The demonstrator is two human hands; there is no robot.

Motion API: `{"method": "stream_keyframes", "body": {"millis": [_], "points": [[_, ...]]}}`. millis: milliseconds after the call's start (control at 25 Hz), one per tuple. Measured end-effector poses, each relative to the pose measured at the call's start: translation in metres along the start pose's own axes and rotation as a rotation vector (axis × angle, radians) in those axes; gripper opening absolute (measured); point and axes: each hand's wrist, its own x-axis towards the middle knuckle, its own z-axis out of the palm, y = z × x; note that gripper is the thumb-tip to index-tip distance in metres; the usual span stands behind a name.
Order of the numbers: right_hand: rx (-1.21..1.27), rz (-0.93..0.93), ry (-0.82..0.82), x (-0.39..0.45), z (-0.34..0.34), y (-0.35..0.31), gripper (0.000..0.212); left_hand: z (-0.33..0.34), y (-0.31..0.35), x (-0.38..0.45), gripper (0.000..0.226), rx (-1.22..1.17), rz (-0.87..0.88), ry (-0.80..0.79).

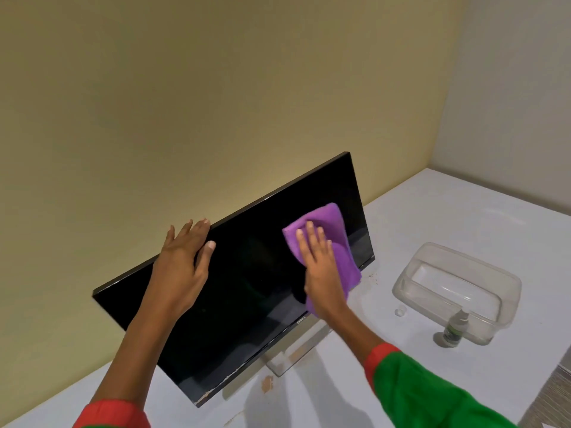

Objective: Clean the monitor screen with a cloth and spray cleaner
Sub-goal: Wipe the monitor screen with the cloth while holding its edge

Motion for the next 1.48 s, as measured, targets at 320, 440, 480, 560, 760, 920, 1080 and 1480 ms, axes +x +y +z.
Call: {"method": "stream_keyframes", "body": {"millis": [320, 440, 480, 560, 760, 920, 1080, 1480], "points": [[-0.269, -0.697, -0.19, -0.062, 0.025, -0.003, 0.095, -0.029, -0.046, -0.054, 0.044, 0.252, -0.202, 0.195], [-0.286, -0.8, -0.13, -0.035, 0.02, -0.023, 0.08, -0.034, -0.05, -0.057, 0.046, 0.188, -0.236, 0.165], [-0.273, -0.755, -0.094, -0.024, 0.016, -0.024, 0.077, -0.035, -0.048, -0.058, 0.046, 0.172, -0.231, 0.171], [-0.252, -0.595, -0.036, -0.008, 0.005, -0.016, 0.076, -0.037, -0.049, -0.062, 0.042, 0.158, -0.225, 0.252], [-0.327, -0.607, -0.092, -0.036, 0.006, 0.017, 0.097, -0.044, -0.064, -0.081, 0.04, -0.036, -0.426, 0.403], [-0.4, -0.876, -0.253, -0.061, 0.021, -0.015, 0.105, -0.044, -0.063, -0.086, 0.036, -0.114, -0.425, 0.405], [-0.352, -1.025, -0.171, -0.041, 0.024, -0.064, 0.081, -0.046, -0.064, -0.089, 0.031, -0.128, -0.412, 0.404], [-0.429, -0.935, -0.267, -0.059, 0.021, -0.023, 0.106, -0.045, -0.074, -0.094, 0.032, -0.3, -0.394, 0.366]]}}
